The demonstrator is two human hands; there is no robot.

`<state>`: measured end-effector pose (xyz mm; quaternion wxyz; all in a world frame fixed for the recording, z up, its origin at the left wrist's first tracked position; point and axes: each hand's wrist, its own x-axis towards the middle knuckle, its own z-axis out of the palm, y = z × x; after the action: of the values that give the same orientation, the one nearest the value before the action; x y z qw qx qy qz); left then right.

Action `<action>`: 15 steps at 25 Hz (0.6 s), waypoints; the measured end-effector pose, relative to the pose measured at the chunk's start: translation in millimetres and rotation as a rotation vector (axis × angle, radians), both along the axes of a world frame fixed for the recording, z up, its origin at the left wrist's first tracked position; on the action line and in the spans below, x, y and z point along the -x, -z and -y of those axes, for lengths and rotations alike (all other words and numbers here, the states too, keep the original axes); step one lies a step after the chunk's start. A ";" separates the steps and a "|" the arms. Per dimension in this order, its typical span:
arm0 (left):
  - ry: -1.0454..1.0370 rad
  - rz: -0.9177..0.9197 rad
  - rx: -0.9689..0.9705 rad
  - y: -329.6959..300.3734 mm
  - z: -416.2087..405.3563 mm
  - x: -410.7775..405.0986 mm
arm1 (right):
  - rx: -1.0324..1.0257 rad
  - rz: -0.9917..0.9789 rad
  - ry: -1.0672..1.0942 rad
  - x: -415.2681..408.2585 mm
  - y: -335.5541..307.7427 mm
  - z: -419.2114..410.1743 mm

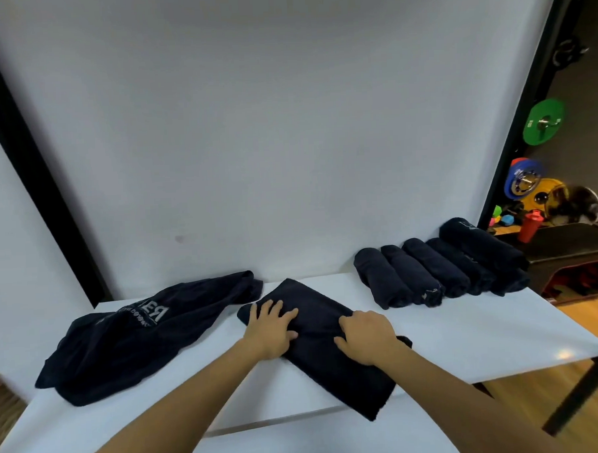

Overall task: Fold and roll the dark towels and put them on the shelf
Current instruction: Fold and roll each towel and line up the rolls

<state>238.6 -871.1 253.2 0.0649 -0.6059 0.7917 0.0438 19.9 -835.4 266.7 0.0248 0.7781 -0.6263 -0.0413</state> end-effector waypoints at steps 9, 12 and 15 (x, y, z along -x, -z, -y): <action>0.138 -0.212 0.102 11.3 -13.7 19.5 | -0.037 0.287 -0.090 21.0 15.7 -26.1; 0.132 -0.233 -0.007 10.7 -16.8 17.2 | -0.041 0.279 -0.104 18.0 16.5 -34.0; 0.104 -0.299 0.151 14.6 -33.8 25.0 | -0.046 0.288 -0.137 20.2 15.2 -45.9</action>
<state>213.6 -837.3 238.6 -0.0968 -0.5539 0.8239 0.0704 -0.3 -789.5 251.6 -0.0801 0.8171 -0.5679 0.0583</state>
